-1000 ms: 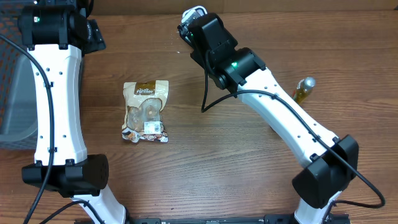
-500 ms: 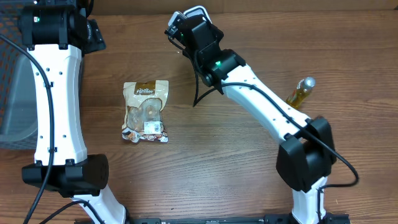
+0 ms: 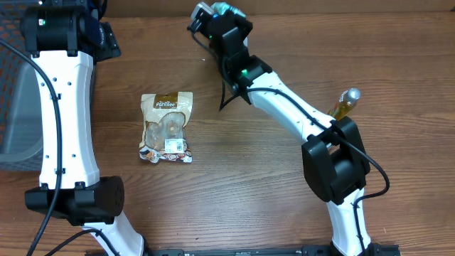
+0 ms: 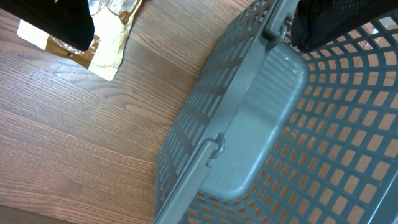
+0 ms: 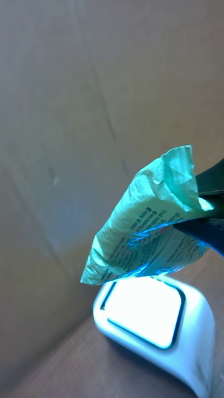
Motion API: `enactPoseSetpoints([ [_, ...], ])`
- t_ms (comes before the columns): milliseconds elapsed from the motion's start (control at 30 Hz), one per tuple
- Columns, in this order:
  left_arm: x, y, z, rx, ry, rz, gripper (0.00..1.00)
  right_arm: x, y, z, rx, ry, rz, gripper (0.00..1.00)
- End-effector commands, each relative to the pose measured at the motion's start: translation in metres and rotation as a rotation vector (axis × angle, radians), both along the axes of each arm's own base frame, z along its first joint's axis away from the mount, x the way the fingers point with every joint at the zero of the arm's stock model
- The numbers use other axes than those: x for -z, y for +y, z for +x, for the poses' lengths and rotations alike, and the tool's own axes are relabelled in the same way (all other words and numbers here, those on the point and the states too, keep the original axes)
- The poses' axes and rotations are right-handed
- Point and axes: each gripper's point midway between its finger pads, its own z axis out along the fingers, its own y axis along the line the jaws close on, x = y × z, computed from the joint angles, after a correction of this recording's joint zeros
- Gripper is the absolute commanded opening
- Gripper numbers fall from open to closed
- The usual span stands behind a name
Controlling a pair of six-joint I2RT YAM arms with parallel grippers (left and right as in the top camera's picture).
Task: Scan the item barcode
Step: 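Hold the green wipes pack under the white scanner window, right gripper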
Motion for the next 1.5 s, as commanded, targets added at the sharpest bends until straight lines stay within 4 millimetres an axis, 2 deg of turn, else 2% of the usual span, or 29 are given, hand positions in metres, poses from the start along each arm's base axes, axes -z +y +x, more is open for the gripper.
enactPoseSetpoints([
  [0,-0.007,-0.003,0.001,0.023,-0.016,0.004,0.99,-0.003,-0.01,0.011,0.037,-0.037,-0.005,0.04],
  [367,-0.007,-0.003,0.001,0.023,-0.016,0.004,0.99,0.029,-0.009,0.034,0.032,-0.098,-0.07,0.04],
  [467,-0.007,-0.003,0.001,0.023,-0.016,0.004,1.0,0.044,-0.01,0.036,0.023,-0.067,-0.085,0.04],
  [567,-0.007,-0.003,0.001,0.023,-0.016,0.004,1.0,0.062,-0.009,0.035,0.013,-0.014,-0.113,0.04],
  [733,-0.007,-0.003,0.001,0.023,-0.016,0.004,1.0,0.08,-0.005,0.032,-0.02,0.047,-0.103,0.04],
  [933,-0.007,-0.003,0.001,0.023,-0.016,0.004,0.99,0.089,-0.005,0.029,-0.026,0.081,-0.12,0.04],
  [1167,-0.007,-0.003,0.001,0.023,-0.016,0.004,0.99,0.111,0.007,0.019,-0.109,0.173,-0.131,0.04],
  [1333,-0.007,-0.003,0.001,0.023,-0.016,0.004,1.0,0.115,0.007,0.017,-0.109,0.193,-0.134,0.04],
  [1467,-0.007,-0.003,0.001,0.023,-0.016,0.004,1.0,0.098,0.001,0.019,-0.063,0.156,-0.102,0.04],
])
